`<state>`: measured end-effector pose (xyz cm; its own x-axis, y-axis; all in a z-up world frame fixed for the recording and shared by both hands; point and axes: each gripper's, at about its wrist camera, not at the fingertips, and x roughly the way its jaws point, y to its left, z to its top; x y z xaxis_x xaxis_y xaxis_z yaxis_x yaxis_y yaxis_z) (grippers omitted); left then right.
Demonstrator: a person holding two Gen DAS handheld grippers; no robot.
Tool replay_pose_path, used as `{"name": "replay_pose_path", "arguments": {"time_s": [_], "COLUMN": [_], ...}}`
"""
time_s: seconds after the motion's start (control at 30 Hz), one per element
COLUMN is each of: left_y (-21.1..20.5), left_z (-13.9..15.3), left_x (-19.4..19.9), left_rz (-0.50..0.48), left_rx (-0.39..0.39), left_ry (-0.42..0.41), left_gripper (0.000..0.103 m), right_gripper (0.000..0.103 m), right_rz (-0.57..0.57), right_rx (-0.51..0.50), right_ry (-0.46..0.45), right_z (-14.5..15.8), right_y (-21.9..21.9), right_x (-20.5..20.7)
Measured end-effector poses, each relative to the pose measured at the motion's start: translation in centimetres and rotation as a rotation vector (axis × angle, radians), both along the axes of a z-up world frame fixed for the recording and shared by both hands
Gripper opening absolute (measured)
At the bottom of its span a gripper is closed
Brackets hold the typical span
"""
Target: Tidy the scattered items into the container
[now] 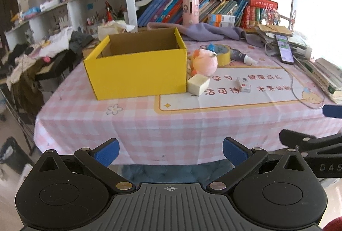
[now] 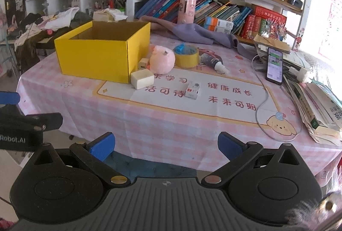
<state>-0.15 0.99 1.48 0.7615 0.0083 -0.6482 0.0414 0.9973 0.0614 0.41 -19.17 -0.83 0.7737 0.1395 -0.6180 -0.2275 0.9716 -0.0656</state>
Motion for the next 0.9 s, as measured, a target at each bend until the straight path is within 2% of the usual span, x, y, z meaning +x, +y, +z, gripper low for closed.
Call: {"name": "replay_pose_path", "arguments": {"time_s": [0.17,0.5,0.9], "left_y": [0.0,1.1,1.3], "left_z": [-0.1,-0.3,-0.3], "left_x": [0.1,0.1,-0.2], "left_rz": [-0.005,0.007,0.000], "left_rx": [0.007,-0.057,-0.034], "left_ry": [-0.001,0.010,-0.001], "left_gripper": [0.103,0.103,0.103], "right_gripper": [0.103,0.103,0.103], "right_rz": [-0.017,0.001,0.010], "right_rx": [0.000,0.045,0.015], "right_ry": [-0.017,-0.018,-0.021], "right_z": [0.1,0.2,0.1], "right_y": [-0.1,-0.3,0.9], "right_x": [-0.1,-0.4,-0.2]}}
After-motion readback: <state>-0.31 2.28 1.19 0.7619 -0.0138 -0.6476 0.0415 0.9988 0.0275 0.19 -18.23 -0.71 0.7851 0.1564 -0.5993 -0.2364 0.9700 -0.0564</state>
